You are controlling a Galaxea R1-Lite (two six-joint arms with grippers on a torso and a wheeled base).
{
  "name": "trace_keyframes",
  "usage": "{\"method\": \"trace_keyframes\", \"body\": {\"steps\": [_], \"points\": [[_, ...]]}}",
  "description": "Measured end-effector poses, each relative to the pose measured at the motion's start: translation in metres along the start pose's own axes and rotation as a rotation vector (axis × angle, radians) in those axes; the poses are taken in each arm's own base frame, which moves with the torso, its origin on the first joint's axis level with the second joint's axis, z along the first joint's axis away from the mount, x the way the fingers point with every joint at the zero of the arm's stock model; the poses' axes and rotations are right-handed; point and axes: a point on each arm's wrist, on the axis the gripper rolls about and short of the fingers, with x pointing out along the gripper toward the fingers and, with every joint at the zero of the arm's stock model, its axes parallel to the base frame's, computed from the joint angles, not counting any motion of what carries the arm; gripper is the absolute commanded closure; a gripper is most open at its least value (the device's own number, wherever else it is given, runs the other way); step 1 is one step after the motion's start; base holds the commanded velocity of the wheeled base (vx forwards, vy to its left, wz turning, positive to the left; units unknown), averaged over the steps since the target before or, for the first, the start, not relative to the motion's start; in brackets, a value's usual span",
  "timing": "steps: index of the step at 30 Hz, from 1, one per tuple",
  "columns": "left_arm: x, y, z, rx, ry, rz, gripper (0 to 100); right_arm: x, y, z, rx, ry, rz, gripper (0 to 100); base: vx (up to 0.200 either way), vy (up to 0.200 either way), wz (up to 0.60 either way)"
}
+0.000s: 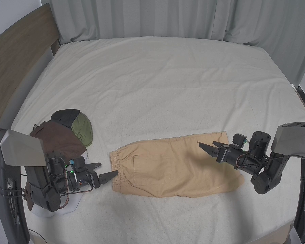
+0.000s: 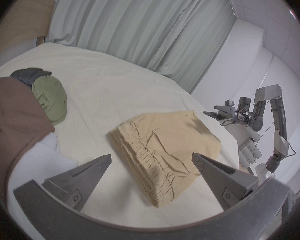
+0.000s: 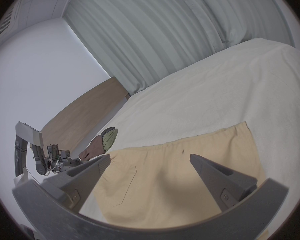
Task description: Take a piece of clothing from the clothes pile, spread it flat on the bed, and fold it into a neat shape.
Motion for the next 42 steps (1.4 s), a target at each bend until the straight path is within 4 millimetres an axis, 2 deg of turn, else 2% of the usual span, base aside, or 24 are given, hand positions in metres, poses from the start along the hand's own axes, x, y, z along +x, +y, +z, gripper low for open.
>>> {"method": "trace_keyframes", "body": {"steps": [11, 23, 37, 42], "points": [[0.012, -0.002, -0.013, -0.164, 0.037, -0.013, 0, -0.002, 0.003, -0.004, 0.004, 0.018, 0.005, 0, 0.0, 0.0, 0.0], [0.036, 0.002, -0.029, -0.271, 0.046, 0.033, 0, -0.001, 0.003, -0.006, 0.006, 0.023, 0.004, 0, 0.0, 0.0, 0.0], [0.06, -0.012, -0.024, -0.461, -0.009, 0.06, 0, -0.001, 0.002, -0.006, 0.006, 0.023, 0.003, 0, 0.0, 0.0, 0.0], [0.066, -0.019, -0.022, -0.478, -0.02, 0.05, 0, -0.001, 0.002, -0.006, 0.006, 0.022, 0.003, 0, 0.0, 0.0, 0.0]]}}
